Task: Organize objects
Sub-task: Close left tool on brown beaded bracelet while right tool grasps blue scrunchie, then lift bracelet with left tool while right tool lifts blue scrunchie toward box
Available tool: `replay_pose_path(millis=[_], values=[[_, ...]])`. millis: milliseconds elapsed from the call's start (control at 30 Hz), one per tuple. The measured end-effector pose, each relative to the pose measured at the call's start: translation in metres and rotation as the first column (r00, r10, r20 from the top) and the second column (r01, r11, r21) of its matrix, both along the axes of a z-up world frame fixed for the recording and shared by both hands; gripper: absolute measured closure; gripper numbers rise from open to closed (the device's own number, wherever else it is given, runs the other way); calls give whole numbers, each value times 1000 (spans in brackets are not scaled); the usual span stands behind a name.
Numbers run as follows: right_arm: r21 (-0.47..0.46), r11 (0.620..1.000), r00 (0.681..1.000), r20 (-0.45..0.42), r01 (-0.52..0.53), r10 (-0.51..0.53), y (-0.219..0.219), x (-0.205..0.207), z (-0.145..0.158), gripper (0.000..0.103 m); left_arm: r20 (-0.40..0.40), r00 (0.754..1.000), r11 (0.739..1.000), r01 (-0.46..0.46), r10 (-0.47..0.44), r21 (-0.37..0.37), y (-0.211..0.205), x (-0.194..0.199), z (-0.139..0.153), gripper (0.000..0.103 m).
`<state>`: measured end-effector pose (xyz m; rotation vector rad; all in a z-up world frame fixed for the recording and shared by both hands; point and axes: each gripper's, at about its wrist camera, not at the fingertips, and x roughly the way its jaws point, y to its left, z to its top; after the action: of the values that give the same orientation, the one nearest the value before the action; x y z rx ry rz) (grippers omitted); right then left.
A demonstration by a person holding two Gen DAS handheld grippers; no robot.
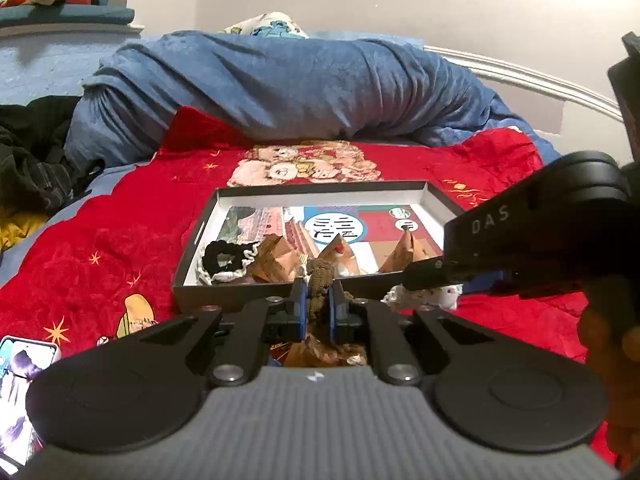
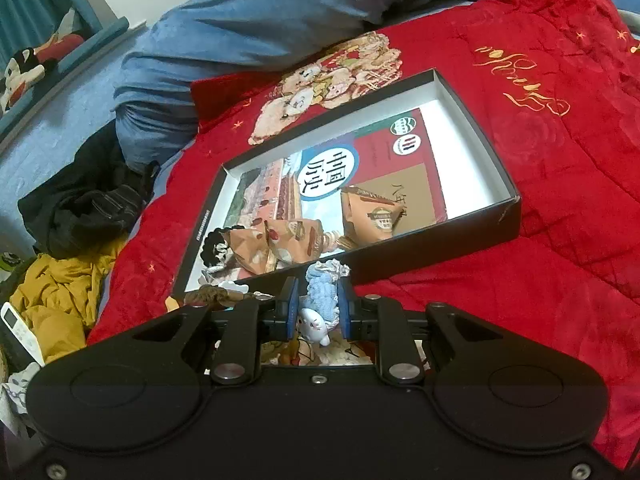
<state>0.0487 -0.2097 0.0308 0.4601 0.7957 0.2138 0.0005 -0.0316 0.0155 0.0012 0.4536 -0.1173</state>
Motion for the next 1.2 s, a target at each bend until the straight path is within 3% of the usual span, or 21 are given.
replay_pose_path(millis=[767,967,1200], values=[[39,999,996,93,-12,8,3,-6,38,84,117,993,998,18,-11,-57,16,-9,29,90],[52,998,992,129,-21,15,5,-3,63,84,186,983,997,4,10,-77,26,-6,47,90],[51,993,982,165,-104,94,19,-1,113,84,265,962,993,-30,60,-117,33,2,77,90]])
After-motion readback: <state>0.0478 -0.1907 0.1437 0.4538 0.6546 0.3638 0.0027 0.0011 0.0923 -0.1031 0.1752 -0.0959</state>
